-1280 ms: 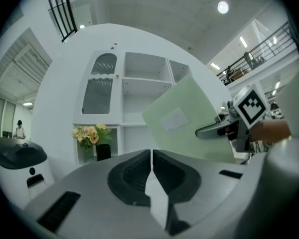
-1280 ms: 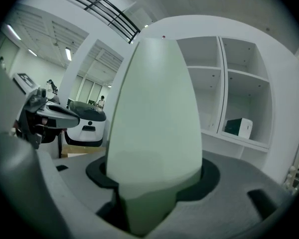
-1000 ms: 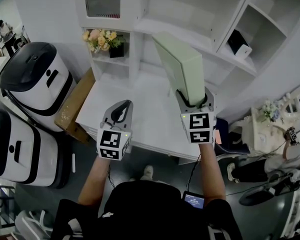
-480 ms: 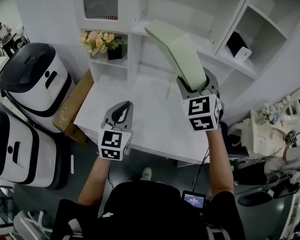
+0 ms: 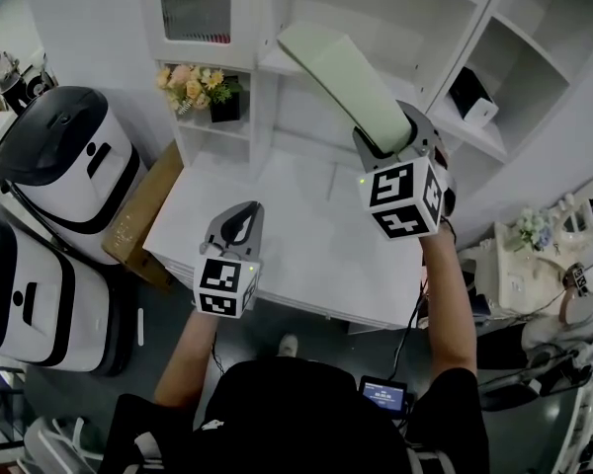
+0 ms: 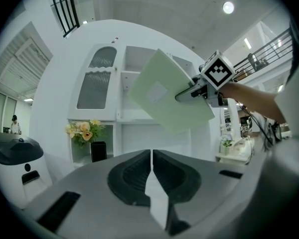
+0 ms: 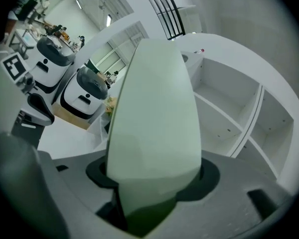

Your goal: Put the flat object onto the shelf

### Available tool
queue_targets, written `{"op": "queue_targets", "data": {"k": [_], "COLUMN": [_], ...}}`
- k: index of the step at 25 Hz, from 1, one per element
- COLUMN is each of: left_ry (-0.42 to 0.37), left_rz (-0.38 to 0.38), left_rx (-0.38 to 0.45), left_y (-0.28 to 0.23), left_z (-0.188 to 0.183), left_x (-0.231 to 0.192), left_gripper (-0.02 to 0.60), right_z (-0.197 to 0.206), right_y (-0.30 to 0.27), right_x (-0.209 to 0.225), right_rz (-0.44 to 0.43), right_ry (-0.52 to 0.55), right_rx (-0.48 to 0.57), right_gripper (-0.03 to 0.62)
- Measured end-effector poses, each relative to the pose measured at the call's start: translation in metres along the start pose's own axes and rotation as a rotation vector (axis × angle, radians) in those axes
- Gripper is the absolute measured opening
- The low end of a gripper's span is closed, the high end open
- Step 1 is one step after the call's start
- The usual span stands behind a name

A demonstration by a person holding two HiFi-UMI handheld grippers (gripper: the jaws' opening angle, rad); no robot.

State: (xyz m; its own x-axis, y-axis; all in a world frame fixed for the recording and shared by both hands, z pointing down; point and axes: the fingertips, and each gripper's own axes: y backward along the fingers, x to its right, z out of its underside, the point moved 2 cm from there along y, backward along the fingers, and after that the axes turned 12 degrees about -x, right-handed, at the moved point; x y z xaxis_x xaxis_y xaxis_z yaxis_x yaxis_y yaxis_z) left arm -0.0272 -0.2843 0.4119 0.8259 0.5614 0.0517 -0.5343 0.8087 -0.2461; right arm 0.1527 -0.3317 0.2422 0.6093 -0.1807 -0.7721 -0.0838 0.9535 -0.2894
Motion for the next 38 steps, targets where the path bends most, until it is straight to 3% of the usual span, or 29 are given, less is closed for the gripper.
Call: {"op": "queue_targets", "data": {"k": [18, 27, 38], "left_ry": [0.006, 0.012, 0.022], "left_rz": [-0.01, 0.005, -0.004], "left_rx": [-0.017, -0.021, -0.021], "left_y": [-0.014, -0.018, -0.015], "left_z": [0.001, 0.004, 0.006], "left_x": [0.003, 0.01, 0.001], "left_gripper": [0.015, 0.015, 0.015], "right_z": [-0.021, -0.023, -0.04], "right_y": [-0.008, -0.01, -0.018], "right_x": [0.011, 0.013, 0.005], "right_rz": [-0.032, 0.036, 0.188], "right_ry": [0.146, 0.257, 0.474], "right_rx": [-0.08, -0.183, -0.207], "right_gripper": [0.285, 0.285, 0.285]}}
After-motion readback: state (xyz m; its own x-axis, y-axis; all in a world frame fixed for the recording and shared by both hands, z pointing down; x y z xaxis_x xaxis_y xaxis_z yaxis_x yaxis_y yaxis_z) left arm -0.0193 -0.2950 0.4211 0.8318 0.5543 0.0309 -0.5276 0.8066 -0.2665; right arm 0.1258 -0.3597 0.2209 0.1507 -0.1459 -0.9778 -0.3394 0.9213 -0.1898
